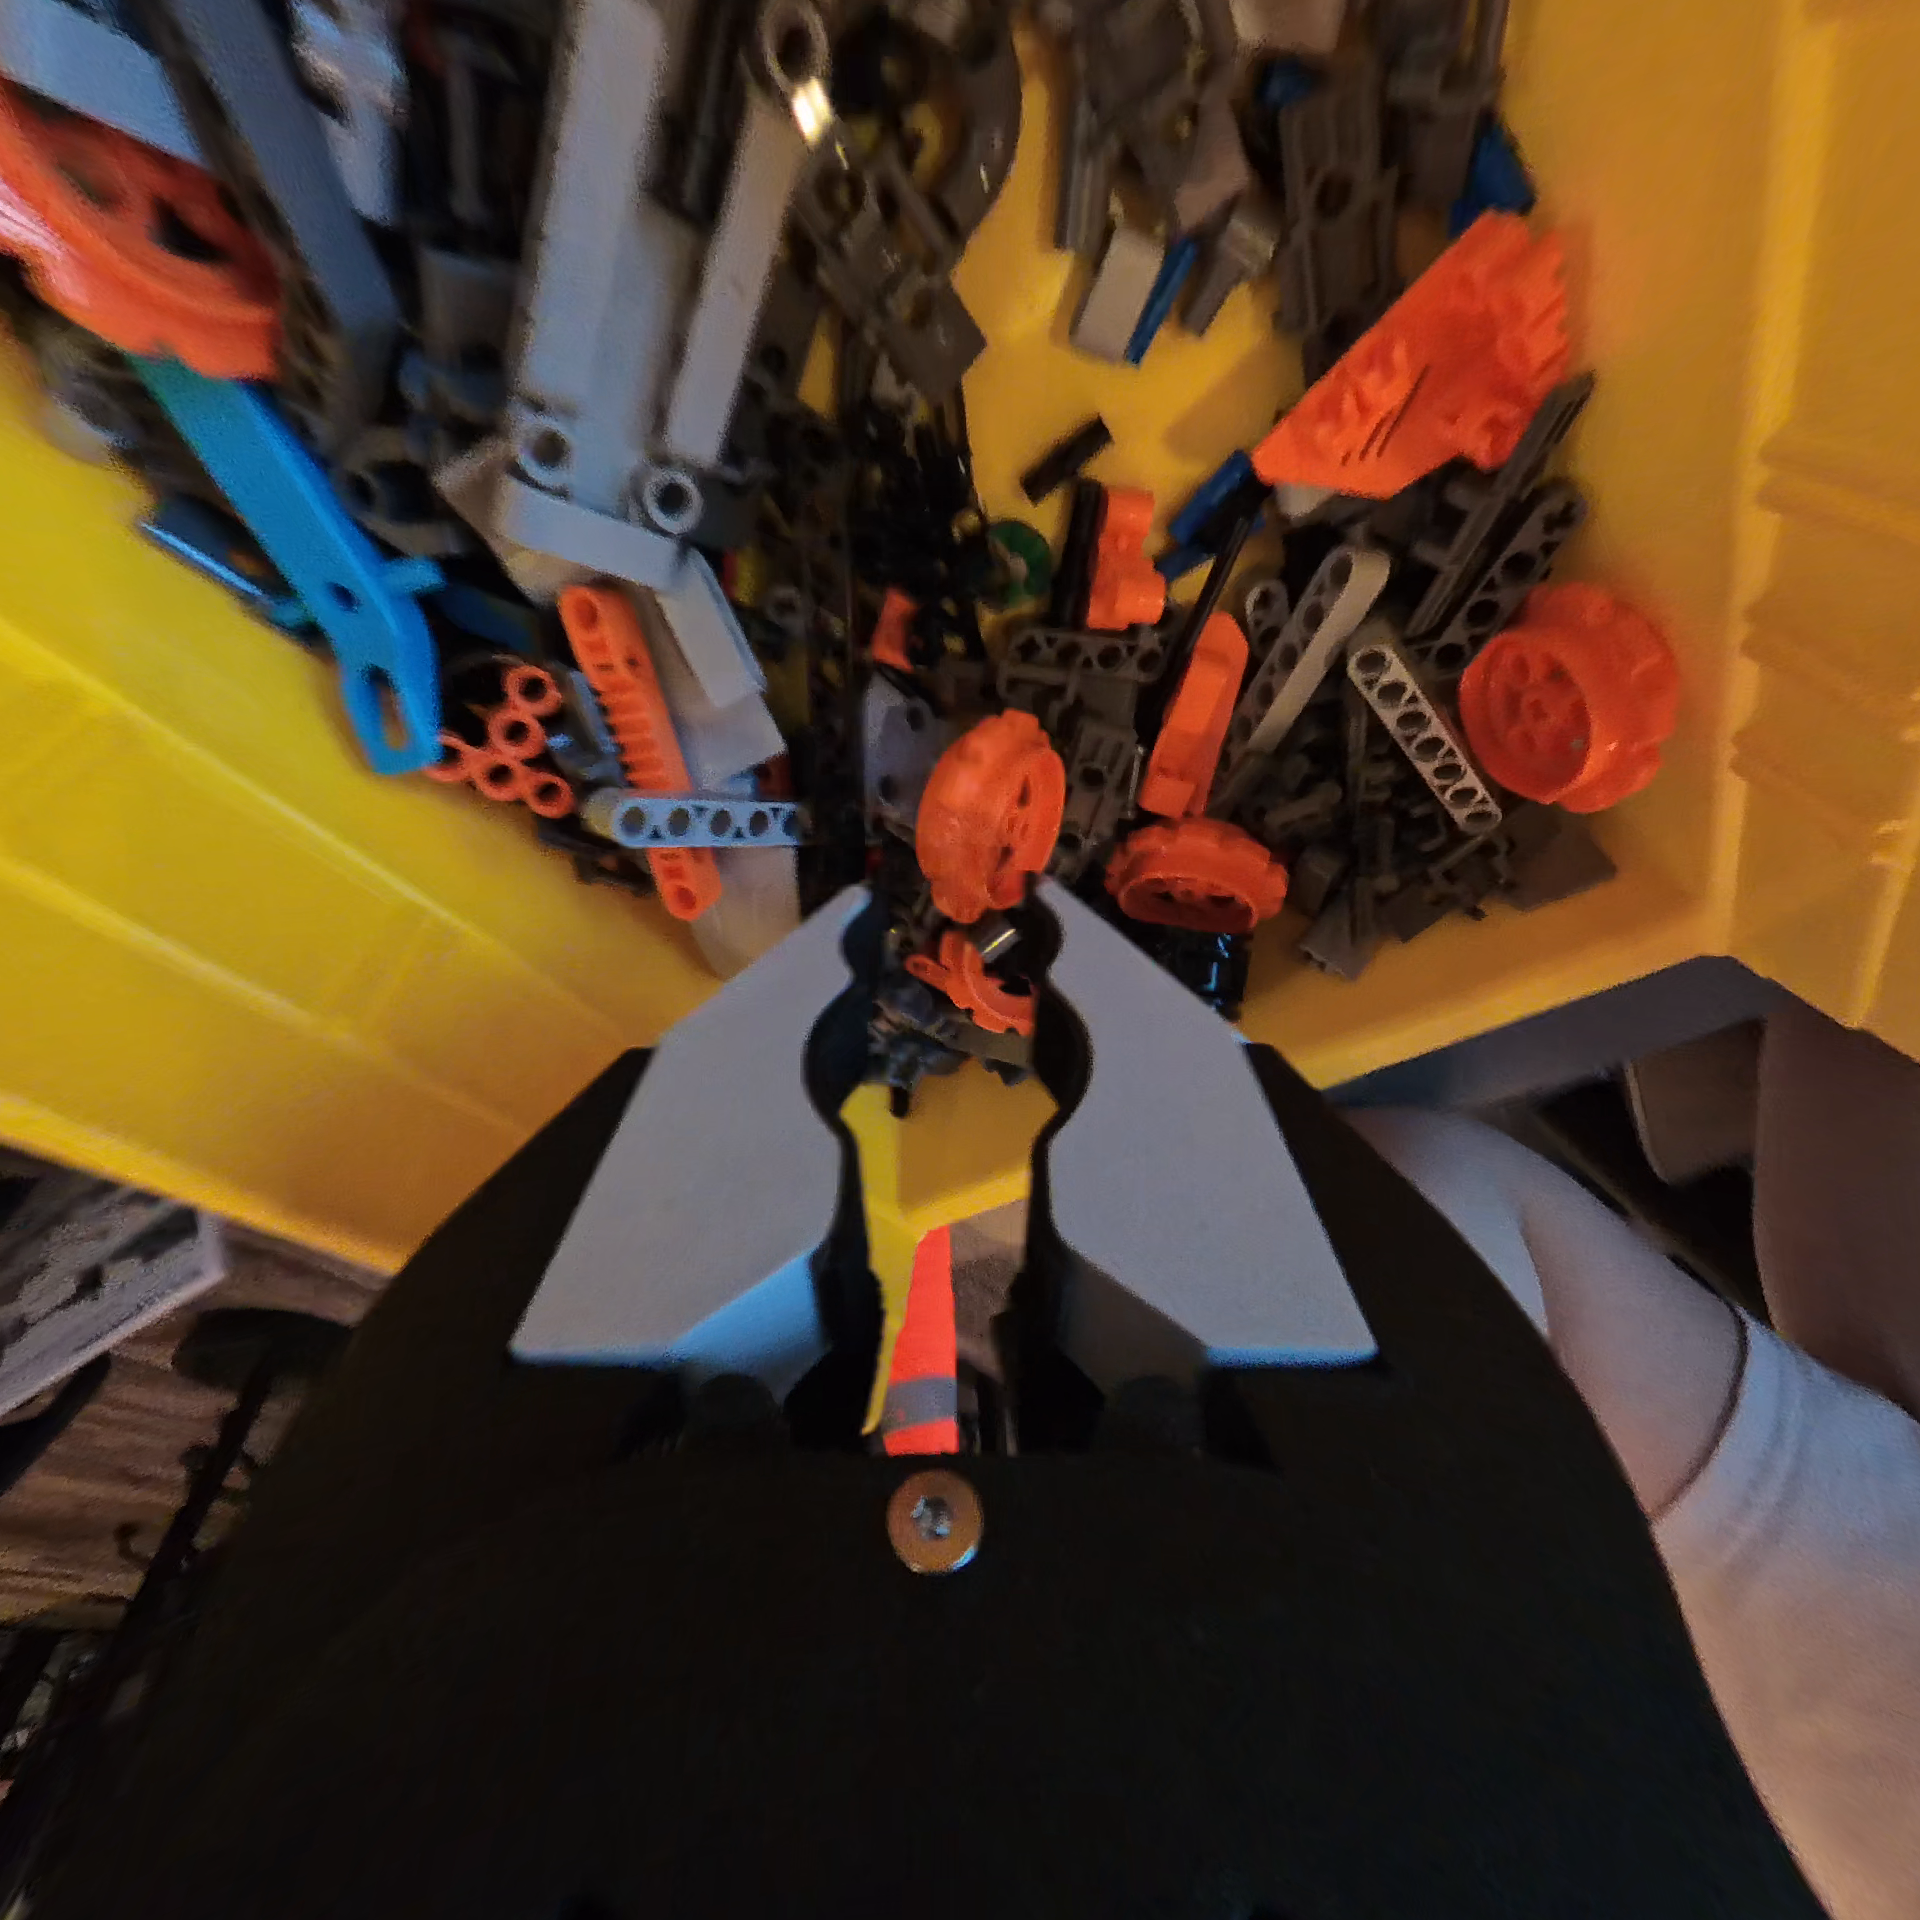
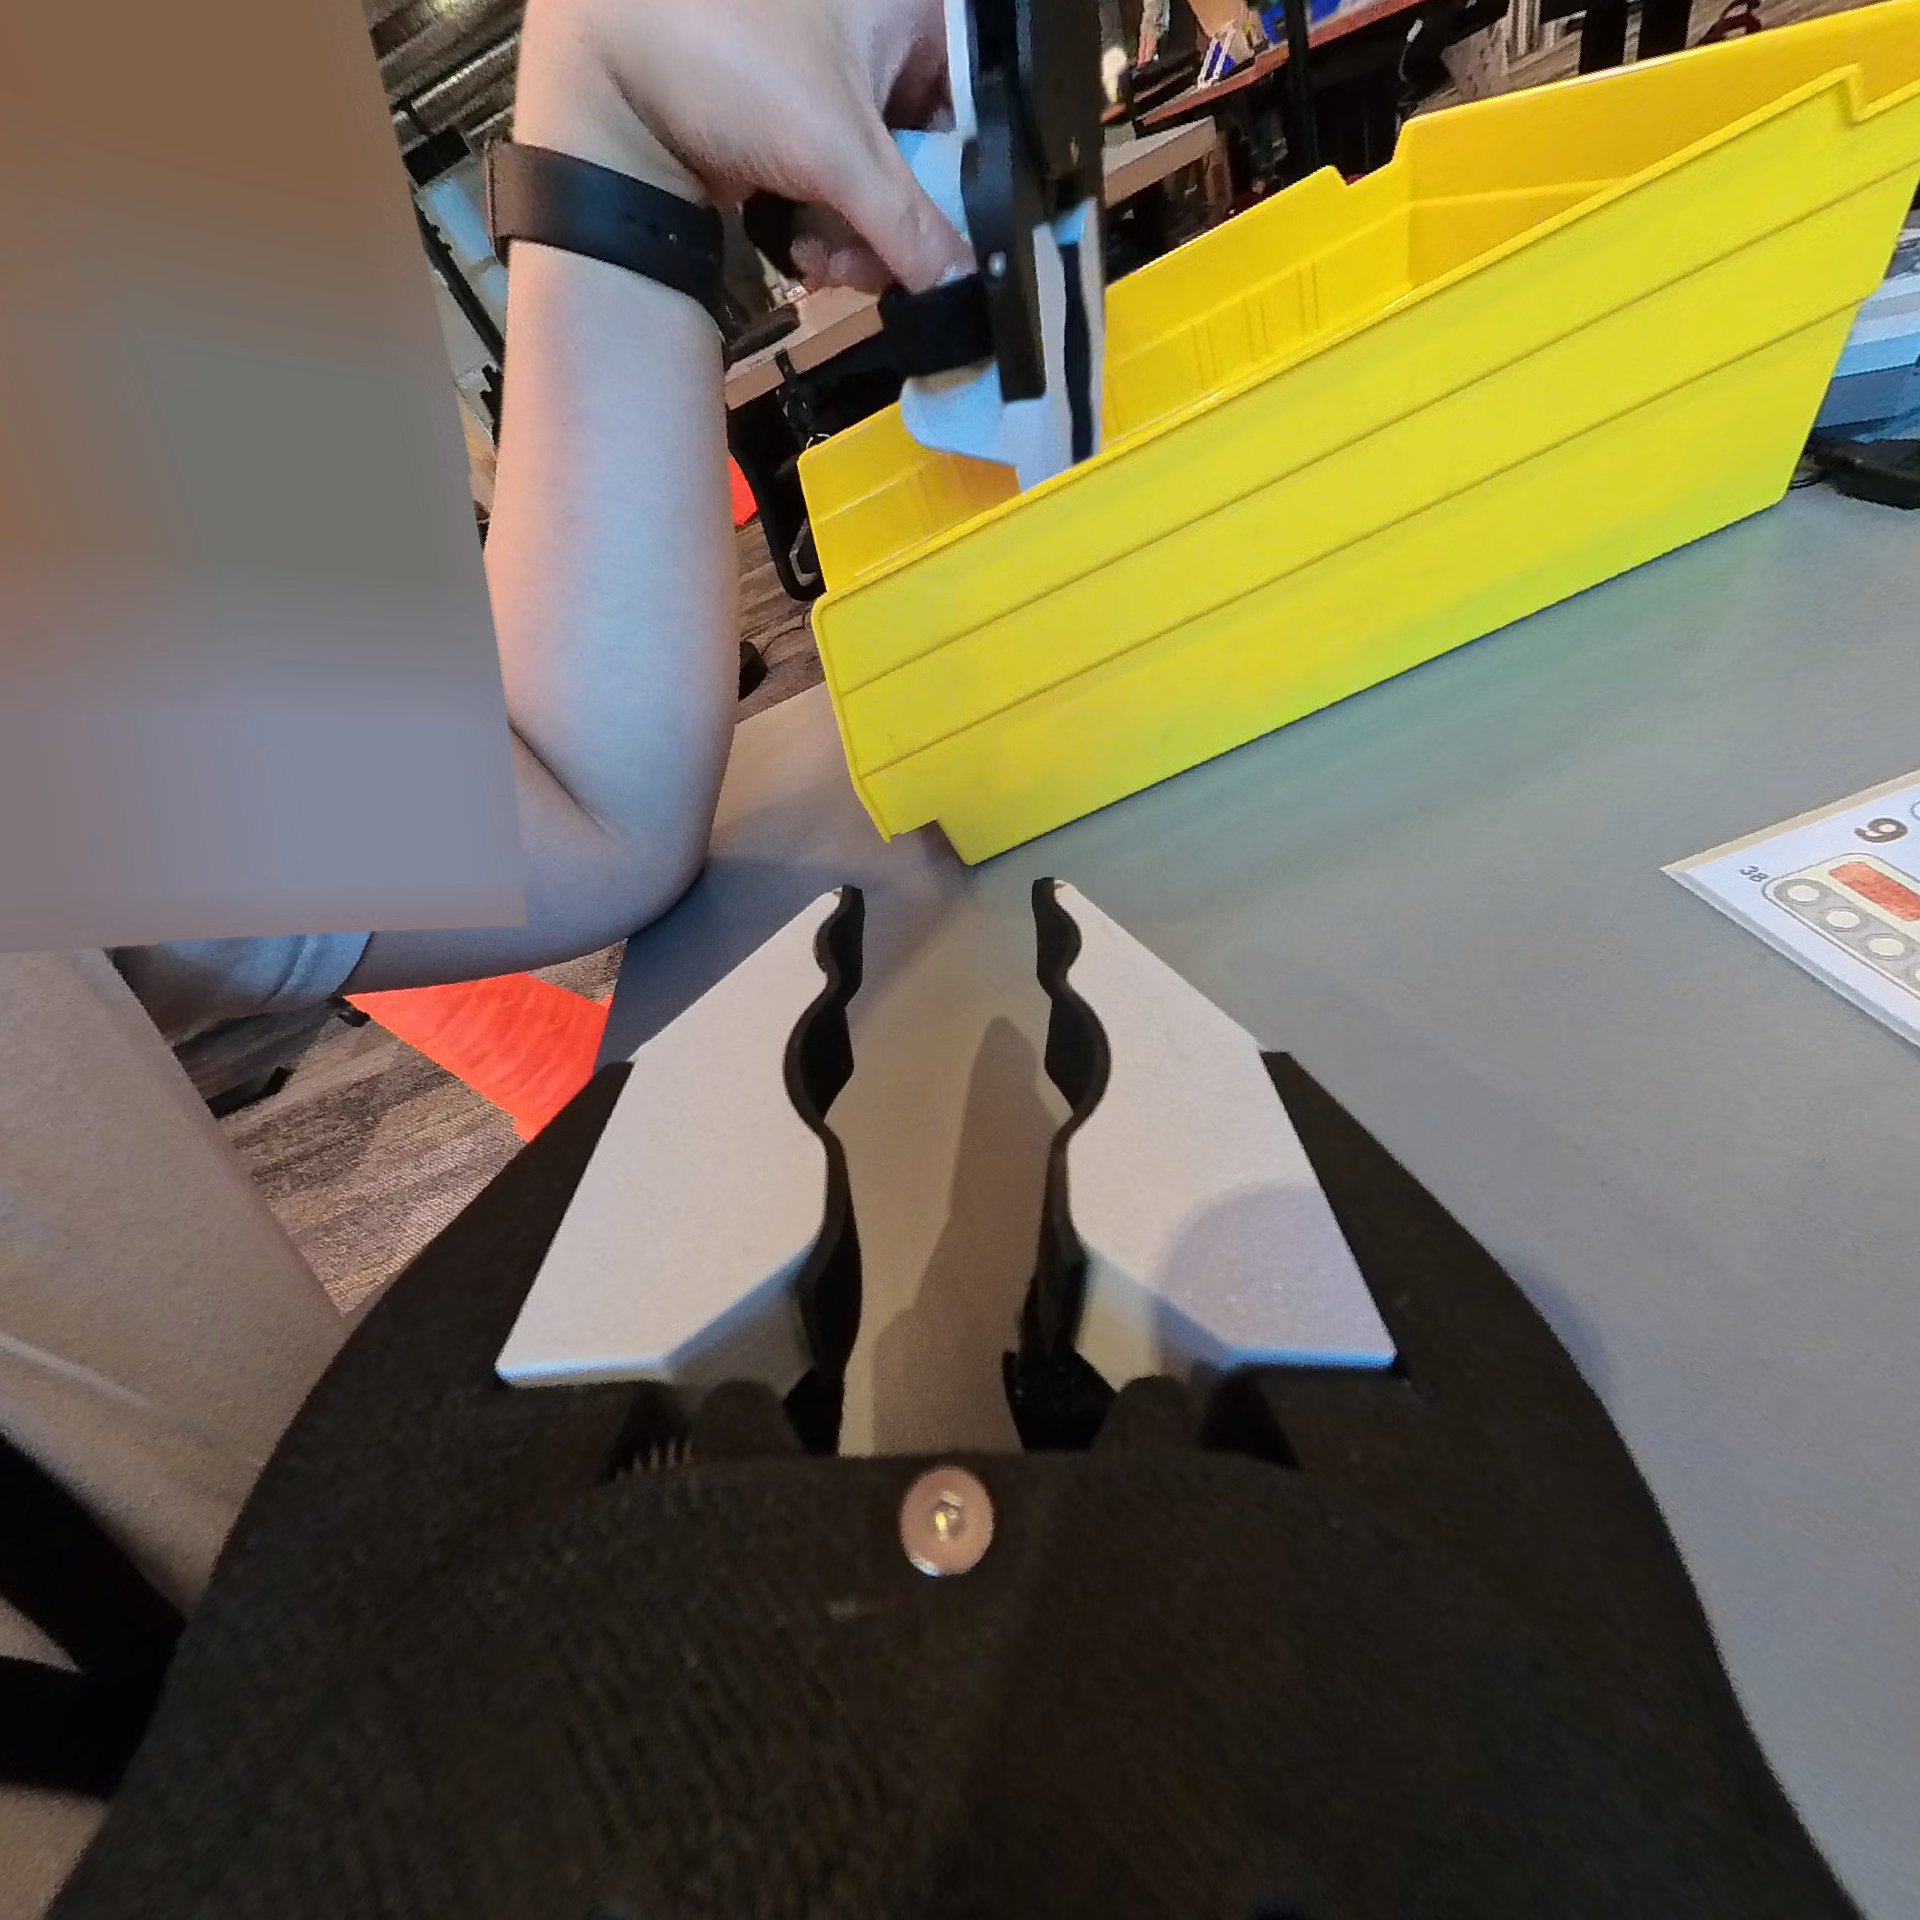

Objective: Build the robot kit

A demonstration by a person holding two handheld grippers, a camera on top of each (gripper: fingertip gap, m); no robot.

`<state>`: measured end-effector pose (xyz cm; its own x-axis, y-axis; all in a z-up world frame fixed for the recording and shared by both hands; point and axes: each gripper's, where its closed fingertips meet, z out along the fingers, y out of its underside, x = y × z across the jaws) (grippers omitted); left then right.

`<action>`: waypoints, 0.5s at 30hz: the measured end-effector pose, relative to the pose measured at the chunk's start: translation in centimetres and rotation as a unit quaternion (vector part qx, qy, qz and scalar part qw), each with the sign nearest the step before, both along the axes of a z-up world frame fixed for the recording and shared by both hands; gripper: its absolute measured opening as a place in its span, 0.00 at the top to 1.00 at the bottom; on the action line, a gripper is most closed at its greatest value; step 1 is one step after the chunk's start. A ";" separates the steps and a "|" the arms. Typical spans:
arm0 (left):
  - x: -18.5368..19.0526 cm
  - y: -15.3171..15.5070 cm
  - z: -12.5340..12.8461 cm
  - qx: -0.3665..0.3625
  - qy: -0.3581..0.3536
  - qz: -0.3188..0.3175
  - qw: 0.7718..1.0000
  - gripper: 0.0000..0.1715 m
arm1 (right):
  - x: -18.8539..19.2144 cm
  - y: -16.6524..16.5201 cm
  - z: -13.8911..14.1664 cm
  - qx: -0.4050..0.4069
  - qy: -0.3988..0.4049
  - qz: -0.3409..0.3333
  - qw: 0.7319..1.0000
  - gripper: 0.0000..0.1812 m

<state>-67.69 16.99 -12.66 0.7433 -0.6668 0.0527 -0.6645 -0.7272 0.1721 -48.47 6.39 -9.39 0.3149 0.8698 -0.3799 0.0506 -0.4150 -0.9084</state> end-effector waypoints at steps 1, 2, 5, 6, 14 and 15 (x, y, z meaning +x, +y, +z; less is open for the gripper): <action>0.5 0.7 0.4 0.024 -0.012 -0.005 1.000 0.79 | 0.0 0.0 0.0 0.000 0.000 0.000 1.000 0.82; 1.1 1.3 0.9 0.045 -0.028 -0.013 0.999 0.78 | 0.0 0.0 0.0 -0.001 0.000 0.001 1.000 0.82; 2.9 2.3 2.2 0.093 -0.052 -0.063 0.992 0.77 | 0.0 0.0 0.0 -0.002 0.000 0.002 1.000 0.82; 3.6 2.2 2.3 0.098 -0.058 -0.081 0.990 0.79 | 0.0 -0.1 0.0 -0.002 0.001 0.002 1.000 0.82; 4.6 1.8 1.2 0.086 -0.024 -0.179 0.980 0.90 | 0.3 -0.1 0.7 0.031 0.000 -0.007 1.000 0.83; 4.5 1.8 0.9 0.080 -0.018 -0.178 0.980 0.90 | 0.3 -0.2 0.9 0.038 -0.001 -0.007 0.999 0.83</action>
